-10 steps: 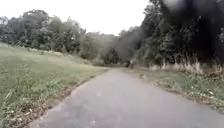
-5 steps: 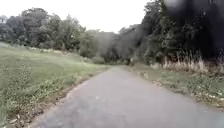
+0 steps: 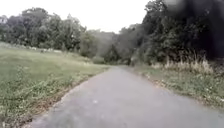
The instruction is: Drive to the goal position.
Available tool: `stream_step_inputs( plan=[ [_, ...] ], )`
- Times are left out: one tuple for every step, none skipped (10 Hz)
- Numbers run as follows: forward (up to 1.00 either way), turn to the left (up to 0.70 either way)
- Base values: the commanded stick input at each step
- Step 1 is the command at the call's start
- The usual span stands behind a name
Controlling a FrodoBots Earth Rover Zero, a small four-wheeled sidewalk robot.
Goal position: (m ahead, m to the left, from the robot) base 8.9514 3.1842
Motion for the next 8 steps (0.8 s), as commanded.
stream_step_inputs(
  plan=[
    [0.5,0.0],
    [0.5,0.0],
    [0.5,0.0],
    [0.5,0.0],
    [0.5,0.0],
    [0.5,0.0],
    [0.5,0.0],
    [0.5,0.0]
  ],
)
